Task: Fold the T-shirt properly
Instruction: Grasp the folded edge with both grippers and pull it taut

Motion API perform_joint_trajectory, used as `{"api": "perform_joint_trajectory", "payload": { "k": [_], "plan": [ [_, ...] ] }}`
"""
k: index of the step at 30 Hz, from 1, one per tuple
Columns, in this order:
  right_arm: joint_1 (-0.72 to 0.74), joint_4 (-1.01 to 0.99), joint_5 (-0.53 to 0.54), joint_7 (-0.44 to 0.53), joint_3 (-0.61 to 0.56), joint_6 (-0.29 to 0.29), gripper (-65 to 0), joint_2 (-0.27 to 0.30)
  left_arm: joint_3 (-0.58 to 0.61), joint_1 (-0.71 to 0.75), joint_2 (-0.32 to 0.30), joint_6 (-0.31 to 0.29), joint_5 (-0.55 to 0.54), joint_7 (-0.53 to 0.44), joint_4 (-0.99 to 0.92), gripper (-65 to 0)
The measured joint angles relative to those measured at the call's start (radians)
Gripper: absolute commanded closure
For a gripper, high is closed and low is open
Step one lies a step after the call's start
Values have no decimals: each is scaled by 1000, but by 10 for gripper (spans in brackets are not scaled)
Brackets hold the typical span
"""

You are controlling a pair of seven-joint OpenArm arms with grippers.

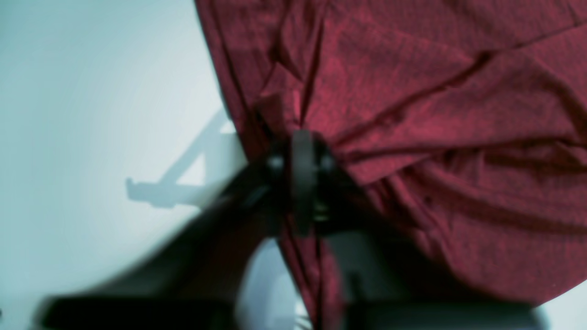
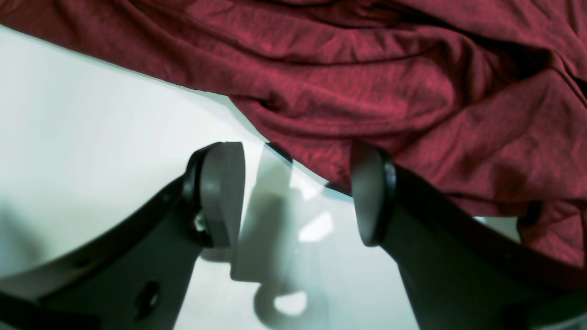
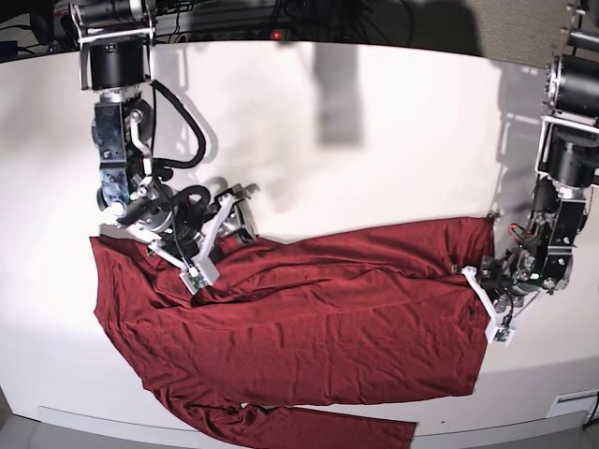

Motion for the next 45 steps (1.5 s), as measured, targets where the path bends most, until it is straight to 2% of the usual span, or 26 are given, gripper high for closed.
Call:
{"api": "perform_joint_trajectory", "payload": {
  "k": [2,3,8,12,13,15,17,19,22,27,32,35,40,45],
  "plan": [
    [0,0,0,26,0,0,-360,0,0,0,0,0,8,-1,0,-267],
    [0,0,0,37,0,0,-360,0,0,-1,0,0,32,-1,0,-282],
    [0,0,0,40,0,0,-360,0,0,0,-1,1,135,-2,0,-283],
    [10,0,0,97,0,-9,-360,0,0,0,-1,103,155,-89,0,-283],
    [16,0,0,97,-1,-36,-360,-1,0,-1,-2,124,155,-108,0,-283],
    [34,0,-47,102,-1,-107,-360,-3,0,-2,-2,126,147,-106,5,-283],
    [50,0,-116,102,-1,-193,-360,-3,0,3,-3,126,80,-98,18,-283],
    [55,0,-146,103,3,-227,-360,4,0,10,-2,126,-4,-79,44,-283],
    [52,-10,-149,103,24,-231,-360,3,0,48,3,126,-54,-69,123,-283],
    [55,-98,-163,129,105,-230,-360,2,2,161,23,125,-58,-15,295,-283],
    [51,-115,-111,119,178,-202,-360,48,2,245,71,125,-59,-20,386,-283],
    [50,-124,-109,116,191,-198,-360,68,2,275,94,125,-1,-28,386,-283],
    [54,-255,-109,166,191,-192,-360,98,2,301,94,126,21,-52,385,-283],
    [77,-371,-112,203,191,-192,-360,134,2,297,94,126,107,-53,385,-283]
  ]
}}
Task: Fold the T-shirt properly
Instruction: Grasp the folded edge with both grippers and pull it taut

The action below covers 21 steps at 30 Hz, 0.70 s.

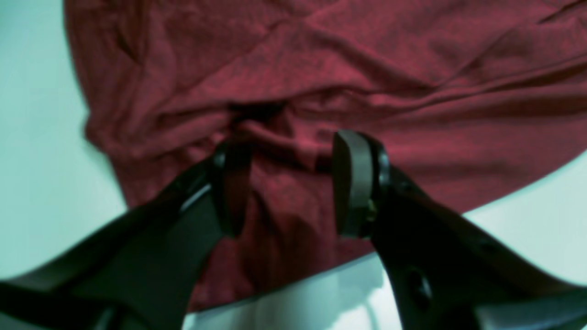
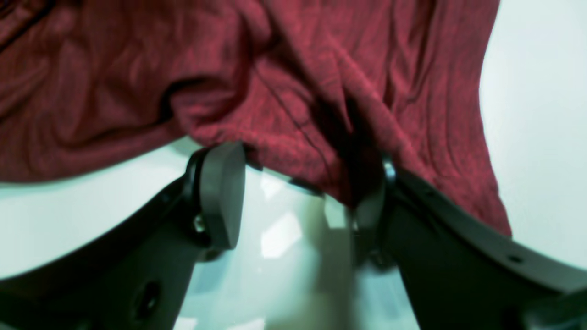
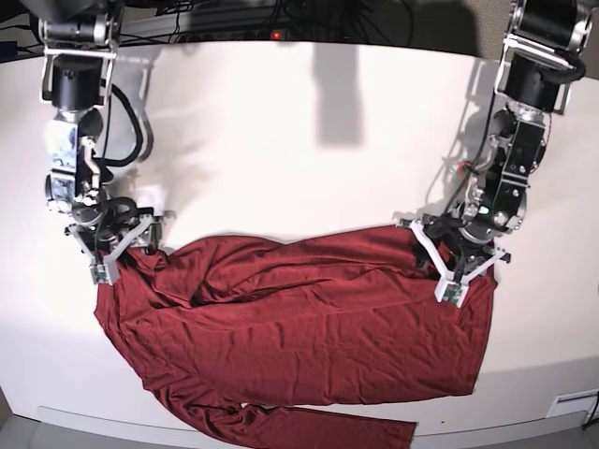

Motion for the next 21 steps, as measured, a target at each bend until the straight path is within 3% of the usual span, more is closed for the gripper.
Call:
{"api": "perform_joint_trajectory", "payload": {
  "k": [4,11,13,16,18,21],
  "plan": [
    [-4,0,10,-29,-2,11,-360,40,0,5,-2,0,22,-2,0,-283],
    [-7,-6,1,-86,-1,2,-360,173,0,11,-23,0,32,-24,0,-283],
    [-7,-6,56,-89,-1,3,-360,193,0,11,-22,0,34,-24,0,-283],
    [-7,12,129,-92,-2,3,-360,203,0,10,-22,0,34,-34,0,-283],
    [-8,48,165,-116,-2,33,-360,201,0,10,-22,0,34,-66,0,-283],
    [-7,139,226,-130,-1,61,-360,172,0,10,-22,0,34,-103,0,-279]
  ]
}}
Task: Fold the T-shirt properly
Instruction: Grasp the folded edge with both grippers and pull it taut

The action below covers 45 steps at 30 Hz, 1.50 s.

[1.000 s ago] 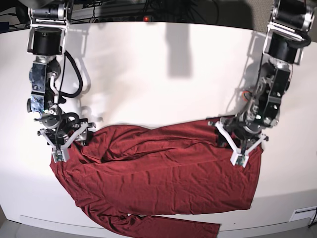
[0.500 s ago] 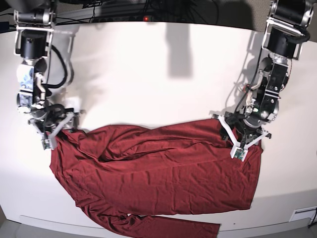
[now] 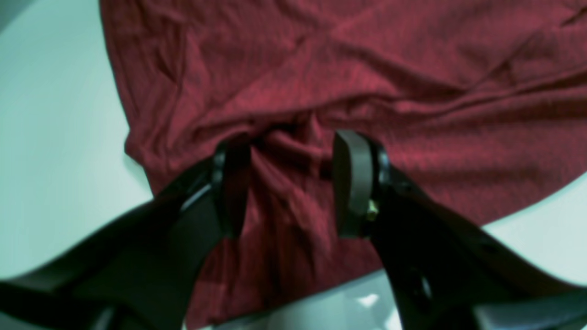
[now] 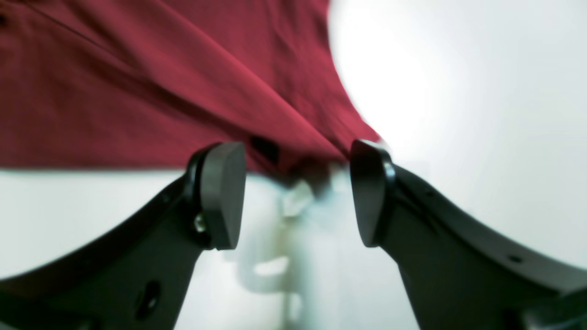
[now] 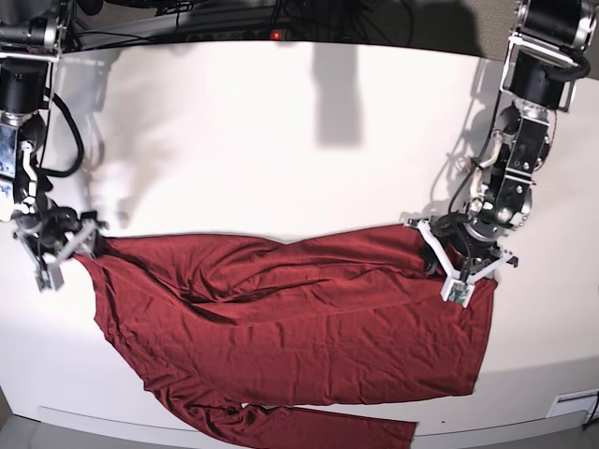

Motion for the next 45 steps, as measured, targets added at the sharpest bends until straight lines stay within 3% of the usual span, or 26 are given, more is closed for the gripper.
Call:
{"api": "perform_joint_trajectory", "payload": {
  "k": [1,5,9,12,16,25,33,45],
  "plan": [
    [1,31,12,2,-1,-2,-360,-16,0,0,0,4,0,3,0,-279],
    [17,78,22,4,0,2,-360,-101,0,0,5,114,-4,5,0,-279],
    [30,54,-133,27,-2,3,-360,-197,0,2,6,152,-4,34,0,-279],
    [30,27,-155,60,-4,6,-360,-224,0,2,6,192,-4,42,0,-279],
    [30,1,-171,67,-4,6,-360,-238,0,2,18,193,-5,29,-24,-279],
    [28,-64,-223,69,-3,5,-360,-245,-6,-20,103,202,4,-79,-219,-279],
    [-18,-64,-196,69,-2,77,-360,-215,-5,-21,96,193,71,-1,-208,-279],
    [-78,-55,-102,26,-2,100,-360,-121,-6,72,10,194,80,-106,-182,-279]
  ]
}}
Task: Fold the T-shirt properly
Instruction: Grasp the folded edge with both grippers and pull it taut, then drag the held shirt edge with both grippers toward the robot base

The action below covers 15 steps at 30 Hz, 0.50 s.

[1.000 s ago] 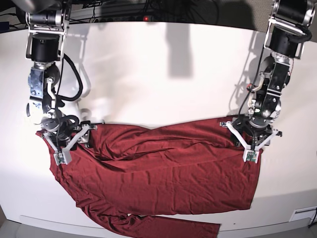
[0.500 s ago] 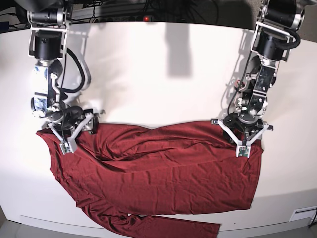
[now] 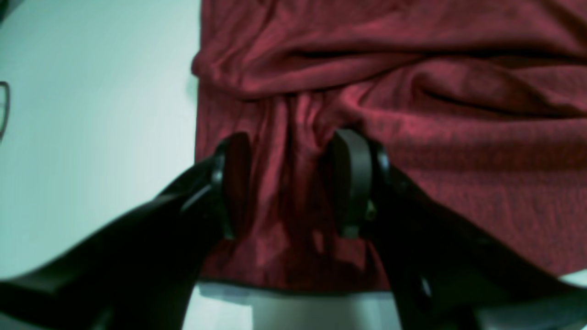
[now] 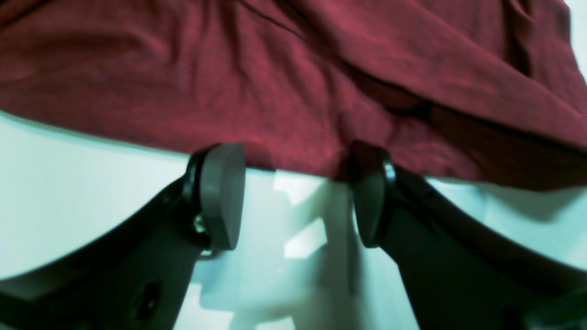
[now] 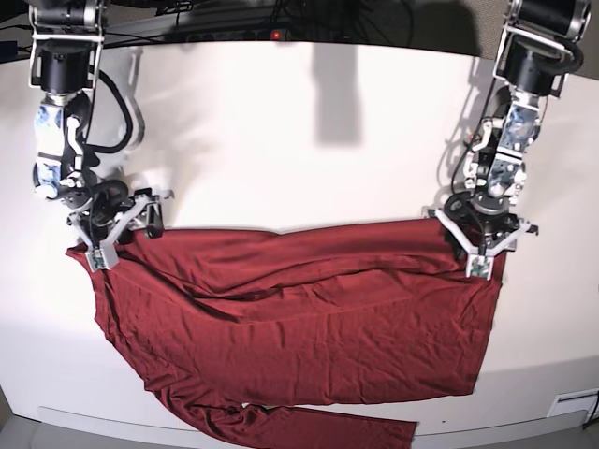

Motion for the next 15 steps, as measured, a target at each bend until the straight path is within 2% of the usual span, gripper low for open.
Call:
{"api": "perform_joint_trajectory", "payload": {
  "k": [7,11,15],
  "plan": [
    [-79,36,43,-10,0,22,-360,56,-5,79,-29,34,37,2,74,-279],
    [-128,111,47,-21,2,14,-360,55,-6,122,-32,45,43,29,135,-279],
    [-124,220,130,-69,1,14,-360,44,-6,125,-32,43,42,77,172,-279]
  ]
}}
